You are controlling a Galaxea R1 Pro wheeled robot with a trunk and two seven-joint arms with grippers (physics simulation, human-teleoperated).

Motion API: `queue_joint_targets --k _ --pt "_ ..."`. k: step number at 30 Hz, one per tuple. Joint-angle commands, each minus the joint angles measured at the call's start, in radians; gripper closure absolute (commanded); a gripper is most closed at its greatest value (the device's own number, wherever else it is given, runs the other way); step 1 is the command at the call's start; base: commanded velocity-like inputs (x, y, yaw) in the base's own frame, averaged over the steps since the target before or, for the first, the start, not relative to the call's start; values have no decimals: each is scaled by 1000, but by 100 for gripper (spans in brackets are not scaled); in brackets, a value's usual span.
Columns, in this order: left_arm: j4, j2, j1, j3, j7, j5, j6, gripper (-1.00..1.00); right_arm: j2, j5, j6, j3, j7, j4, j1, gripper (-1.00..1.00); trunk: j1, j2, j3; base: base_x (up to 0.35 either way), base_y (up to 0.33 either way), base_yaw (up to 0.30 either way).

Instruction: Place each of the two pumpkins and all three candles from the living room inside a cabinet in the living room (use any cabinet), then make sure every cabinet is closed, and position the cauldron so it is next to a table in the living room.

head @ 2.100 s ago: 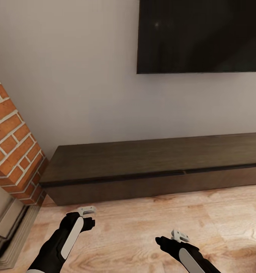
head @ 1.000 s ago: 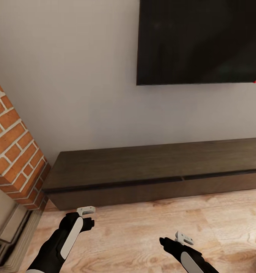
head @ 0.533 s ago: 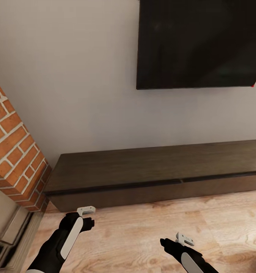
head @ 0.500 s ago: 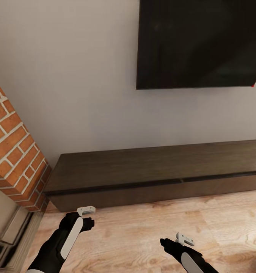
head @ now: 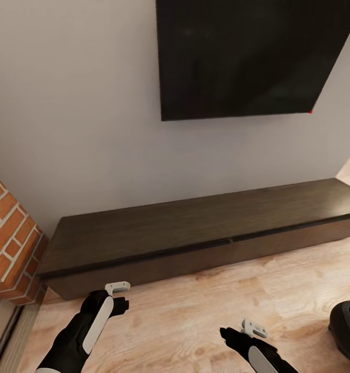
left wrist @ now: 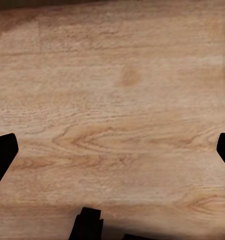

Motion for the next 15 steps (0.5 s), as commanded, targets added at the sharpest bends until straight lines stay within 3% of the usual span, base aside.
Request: queue_joint_targets --k 1,15 --pt "-1 0 0 -1 10 11 2 -100 -1 -6 1 4 -8 2 -1 -100 0 0 -1 0 0 -278" --pt "-1 -1 0 -2 10 11 2 -100 -1 -6 1 4 -8 11 -1 -100 0 0 -1 0 0 -279"
